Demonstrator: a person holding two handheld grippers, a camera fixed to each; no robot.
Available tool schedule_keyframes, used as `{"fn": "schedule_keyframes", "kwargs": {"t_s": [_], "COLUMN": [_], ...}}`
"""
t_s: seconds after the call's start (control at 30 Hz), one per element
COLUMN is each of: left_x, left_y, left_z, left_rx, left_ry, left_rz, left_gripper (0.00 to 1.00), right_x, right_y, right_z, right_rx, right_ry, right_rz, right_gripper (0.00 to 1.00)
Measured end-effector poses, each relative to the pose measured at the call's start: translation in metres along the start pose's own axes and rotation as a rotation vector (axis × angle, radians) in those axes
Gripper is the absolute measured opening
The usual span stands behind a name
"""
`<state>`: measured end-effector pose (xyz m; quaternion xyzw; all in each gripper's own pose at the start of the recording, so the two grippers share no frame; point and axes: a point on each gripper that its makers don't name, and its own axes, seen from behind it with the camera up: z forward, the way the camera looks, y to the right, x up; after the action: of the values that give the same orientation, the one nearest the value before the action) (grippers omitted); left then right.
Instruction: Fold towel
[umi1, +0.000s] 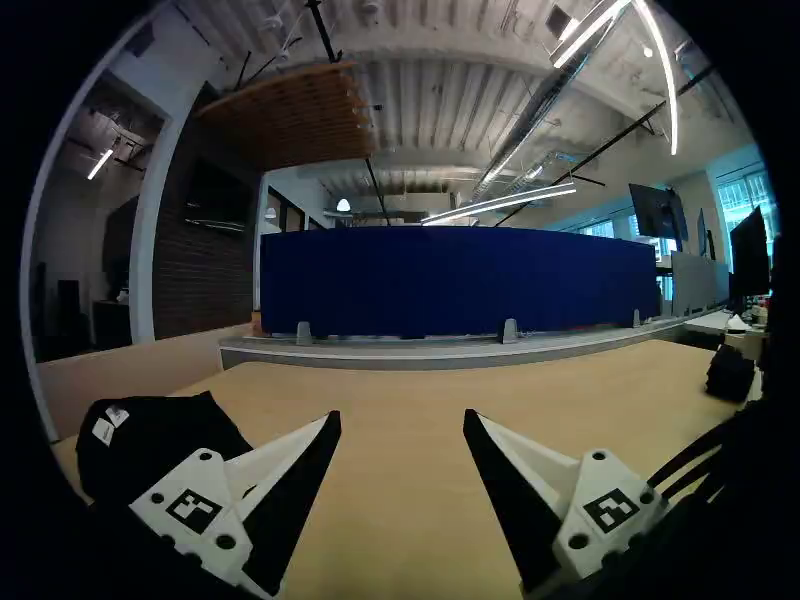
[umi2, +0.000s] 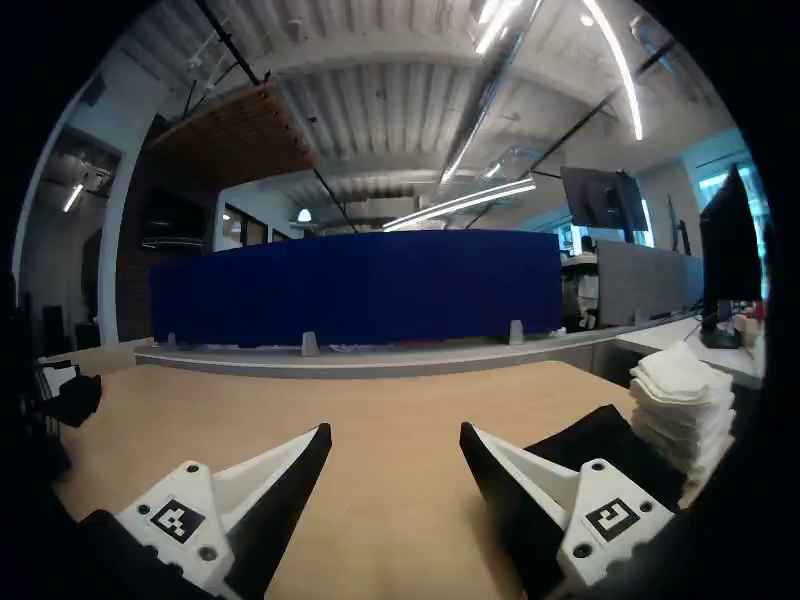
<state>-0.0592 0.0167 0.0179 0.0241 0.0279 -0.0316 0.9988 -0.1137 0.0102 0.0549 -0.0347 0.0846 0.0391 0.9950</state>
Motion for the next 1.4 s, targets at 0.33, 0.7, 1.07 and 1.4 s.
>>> {"fn": "schedule_keyframes", "kwargs": {"t_s": [0.33,0.7,1.07,1.4], "left_x": [0.0,0.0006,0.0003,-0.0004], "left_y": [0.0,-0.0005,-0.0006,-0.0009], "left_z": [0.0001,0.0004,0.0008,0.0006], "left_rx": [0.0,0.0,0.0,0.0], "left_ry": [0.0,0.0,0.0,0.0], "left_rz": [0.0,0.0,0.0,0.001], "left_gripper": [0.91,0.91,0.9,0.91], "right_x": [-0.0006,0.0023,0.0009,0.0021], "right_y": [-0.002,-0.0038,-0.0063,-0.0063], "right_z": [-0.0006,-0.003,-0.0067,-0.0081], "right_rx": [0.003,0.0,0.0,0.0], "right_ry": [0.011,0.023,0.024,0.022], "right_rz": [0.0,-0.026,-0.049,-0.049], "right_gripper": [1.0,1.0,1.0,1.0]}}
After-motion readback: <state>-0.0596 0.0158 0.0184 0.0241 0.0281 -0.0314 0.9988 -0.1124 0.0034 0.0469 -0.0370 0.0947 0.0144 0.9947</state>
